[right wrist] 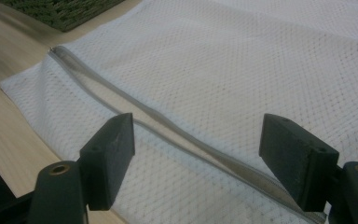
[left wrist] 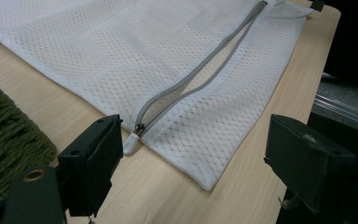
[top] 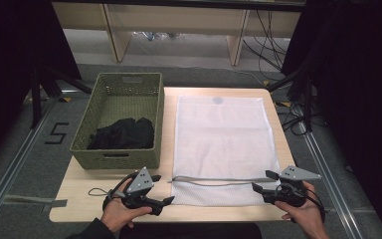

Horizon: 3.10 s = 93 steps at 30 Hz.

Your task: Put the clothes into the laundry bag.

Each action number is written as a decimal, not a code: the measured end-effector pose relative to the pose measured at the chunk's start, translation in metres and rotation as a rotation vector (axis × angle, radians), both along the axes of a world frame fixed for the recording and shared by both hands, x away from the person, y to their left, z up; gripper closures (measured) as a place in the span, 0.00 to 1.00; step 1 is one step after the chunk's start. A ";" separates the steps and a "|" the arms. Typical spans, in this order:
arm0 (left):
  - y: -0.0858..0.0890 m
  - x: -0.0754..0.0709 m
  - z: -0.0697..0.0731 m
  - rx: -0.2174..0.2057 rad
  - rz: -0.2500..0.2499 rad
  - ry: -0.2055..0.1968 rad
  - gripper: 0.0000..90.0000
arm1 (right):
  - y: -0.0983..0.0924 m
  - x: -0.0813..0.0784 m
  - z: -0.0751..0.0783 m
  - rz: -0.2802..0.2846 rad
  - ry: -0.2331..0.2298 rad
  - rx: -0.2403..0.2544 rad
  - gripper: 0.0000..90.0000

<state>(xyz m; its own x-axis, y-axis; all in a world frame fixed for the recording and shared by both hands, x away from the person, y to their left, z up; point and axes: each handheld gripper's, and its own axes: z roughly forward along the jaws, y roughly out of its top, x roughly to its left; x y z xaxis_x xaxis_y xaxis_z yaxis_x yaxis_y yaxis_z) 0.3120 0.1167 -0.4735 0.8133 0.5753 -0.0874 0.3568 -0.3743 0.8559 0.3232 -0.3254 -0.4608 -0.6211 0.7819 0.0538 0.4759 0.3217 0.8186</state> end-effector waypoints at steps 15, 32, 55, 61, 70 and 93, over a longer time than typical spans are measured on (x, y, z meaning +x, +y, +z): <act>-0.002 0.000 0.000 0.018 -0.035 0.000 0.21 | -0.002 0.001 0.000 -0.018 0.024 0.006 0.30; -0.004 0.002 -0.002 0.035 -0.039 -0.011 0.21 | -0.023 0.024 -0.015 -0.071 0.025 -0.397 0.32; -0.004 0.003 -0.002 0.063 -0.040 -0.020 0.21 | 0.002 0.054 -0.025 0.008 0.028 -0.675 0.38; -0.002 0.004 -0.001 0.091 -0.045 -0.020 0.23 | 0.006 0.065 -0.024 0.014 0.033 -0.642 0.54; -0.003 0.003 -0.001 0.055 -0.022 -0.010 0.24 | 0.029 0.079 -0.025 0.121 0.016 -0.582 0.70; -0.001 0.004 0.003 0.058 -0.012 -0.035 0.26 | 0.075 0.090 -0.023 0.261 -0.020 -0.467 0.97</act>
